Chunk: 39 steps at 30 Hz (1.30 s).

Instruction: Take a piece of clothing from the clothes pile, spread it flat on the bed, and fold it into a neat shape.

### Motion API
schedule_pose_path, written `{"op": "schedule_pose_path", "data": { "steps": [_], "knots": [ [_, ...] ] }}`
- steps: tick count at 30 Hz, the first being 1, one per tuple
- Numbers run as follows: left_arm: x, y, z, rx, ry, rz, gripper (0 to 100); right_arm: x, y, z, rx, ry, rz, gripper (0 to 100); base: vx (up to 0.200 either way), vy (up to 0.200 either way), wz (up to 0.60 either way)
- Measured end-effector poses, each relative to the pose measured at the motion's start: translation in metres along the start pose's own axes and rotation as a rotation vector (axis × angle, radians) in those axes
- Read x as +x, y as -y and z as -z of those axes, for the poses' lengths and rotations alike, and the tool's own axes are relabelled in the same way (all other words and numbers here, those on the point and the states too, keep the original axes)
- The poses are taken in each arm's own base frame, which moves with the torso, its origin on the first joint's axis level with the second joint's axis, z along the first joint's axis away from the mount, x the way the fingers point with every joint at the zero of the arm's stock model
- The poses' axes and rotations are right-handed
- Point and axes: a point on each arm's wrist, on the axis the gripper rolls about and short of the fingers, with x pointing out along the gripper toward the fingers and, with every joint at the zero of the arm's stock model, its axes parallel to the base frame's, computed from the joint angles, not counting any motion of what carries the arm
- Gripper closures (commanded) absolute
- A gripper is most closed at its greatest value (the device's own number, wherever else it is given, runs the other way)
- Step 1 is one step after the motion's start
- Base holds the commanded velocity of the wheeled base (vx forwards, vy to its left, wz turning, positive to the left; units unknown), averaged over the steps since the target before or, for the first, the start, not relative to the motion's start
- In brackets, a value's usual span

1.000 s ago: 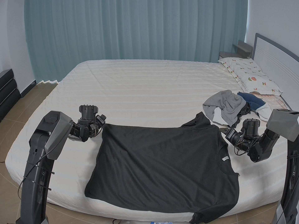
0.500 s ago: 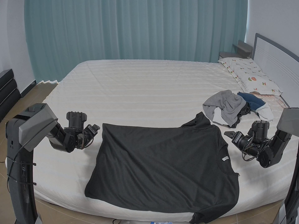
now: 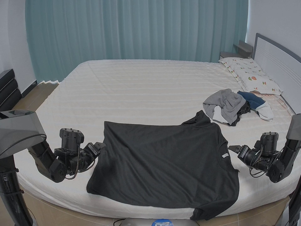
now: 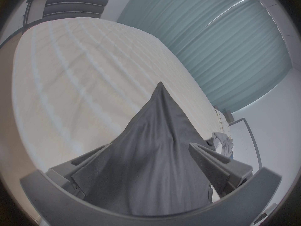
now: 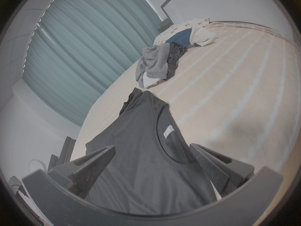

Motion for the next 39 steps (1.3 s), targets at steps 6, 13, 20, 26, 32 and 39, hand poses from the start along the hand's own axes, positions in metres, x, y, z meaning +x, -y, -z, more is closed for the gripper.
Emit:
{"op": "schedule_pose_path", "data": {
  "steps": [6, 13, 20, 26, 32, 39],
  "knots": [
    [-0.010, -0.010, 0.011, 0.009, -0.037, -0.034, 0, -0.005, 0.002, 0.005, -0.001, -0.015, 0.006, 0, 0.000, 0.000, 0.00],
    [-0.003, -0.024, 0.022, 0.025, -0.066, -0.088, 0, -0.004, 0.004, 0.009, -0.002, -0.029, 0.011, 0, 0.000, 0.000, 0.00],
    [0.004, -0.039, 0.032, 0.116, -0.074, -0.158, 0, -0.004, 0.003, 0.011, -0.003, -0.037, 0.011, 0, 0.000, 0.000, 0.00],
    [0.007, -0.045, 0.035, 0.120, -0.088, -0.181, 0, -0.004, 0.004, 0.012, -0.003, -0.042, 0.014, 0, 0.000, 0.000, 0.00],
    [0.011, -0.045, 0.037, 0.129, -0.088, -0.184, 100, -0.006, 0.006, 0.015, -0.002, -0.054, 0.025, 0, 0.000, 0.000, 0.00],
    [0.011, -0.046, 0.039, 0.133, -0.092, -0.193, 100, -0.008, 0.008, 0.018, -0.001, -0.067, 0.035, 0, 0.000, 0.000, 0.00]
  ]
}}
